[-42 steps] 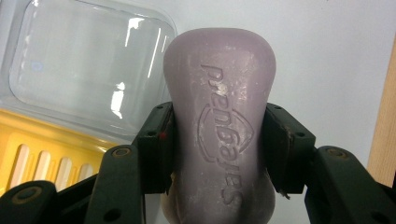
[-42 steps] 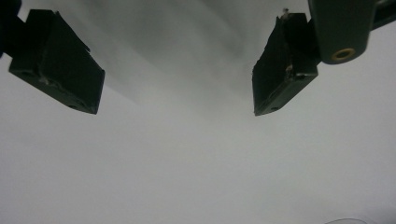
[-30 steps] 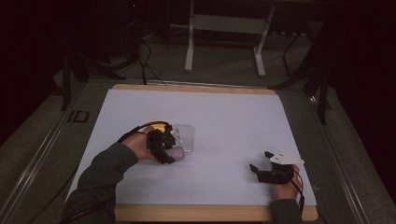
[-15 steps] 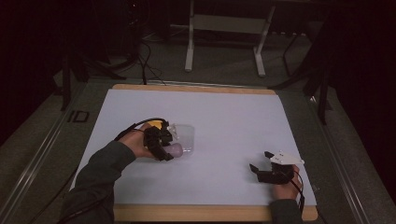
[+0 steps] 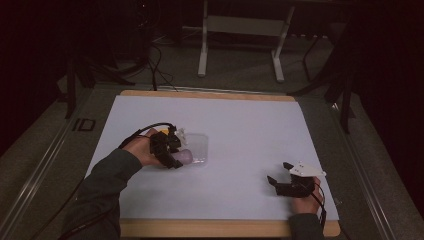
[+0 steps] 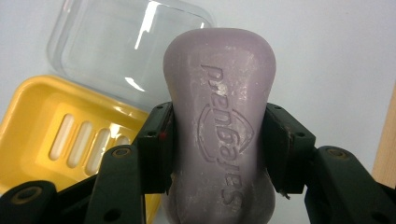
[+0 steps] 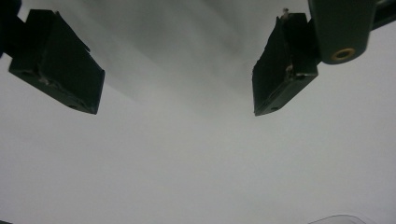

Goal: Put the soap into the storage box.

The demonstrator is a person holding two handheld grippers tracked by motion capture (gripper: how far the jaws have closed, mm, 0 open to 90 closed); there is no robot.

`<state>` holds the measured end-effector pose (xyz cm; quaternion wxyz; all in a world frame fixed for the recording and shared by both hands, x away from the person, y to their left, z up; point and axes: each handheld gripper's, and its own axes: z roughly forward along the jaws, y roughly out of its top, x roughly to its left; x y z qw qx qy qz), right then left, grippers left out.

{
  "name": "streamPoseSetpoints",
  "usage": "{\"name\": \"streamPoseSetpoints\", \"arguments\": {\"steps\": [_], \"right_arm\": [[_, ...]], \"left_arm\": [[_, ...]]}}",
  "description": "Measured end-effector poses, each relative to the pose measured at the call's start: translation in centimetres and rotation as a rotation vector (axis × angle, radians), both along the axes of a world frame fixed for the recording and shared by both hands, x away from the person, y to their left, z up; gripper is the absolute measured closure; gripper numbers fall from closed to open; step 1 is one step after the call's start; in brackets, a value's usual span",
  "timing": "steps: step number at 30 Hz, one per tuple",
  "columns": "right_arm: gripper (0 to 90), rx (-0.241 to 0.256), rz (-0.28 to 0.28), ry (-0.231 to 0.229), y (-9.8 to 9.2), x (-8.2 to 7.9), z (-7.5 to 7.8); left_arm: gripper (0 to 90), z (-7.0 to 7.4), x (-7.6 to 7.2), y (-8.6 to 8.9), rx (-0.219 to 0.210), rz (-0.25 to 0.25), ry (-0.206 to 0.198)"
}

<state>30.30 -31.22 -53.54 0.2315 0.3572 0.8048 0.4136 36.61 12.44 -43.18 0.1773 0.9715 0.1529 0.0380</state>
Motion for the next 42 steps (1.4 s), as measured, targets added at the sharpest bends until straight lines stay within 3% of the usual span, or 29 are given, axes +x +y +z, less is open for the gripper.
{"name": "streamPoseSetpoints", "arguments": {"steps": [17,30,42], "right_arm": [[16.7,0.003,-0.001,0.001,0.0,0.0,0.0],[16.7,0.0,0.001,0.001,0.0,0.0,0.0],[16.8,-0.001,0.0,-0.001,0.0,0.0,0.0]], "left_arm": [[49.6,0.5,0.6,0.7,-0.001,0.04,-0.003],[49.6,0.2,1.4,1.1,0.007,0.097,-0.005],[49.6,-0.1,2.4,1.3,0.018,0.188,0.003]]}}
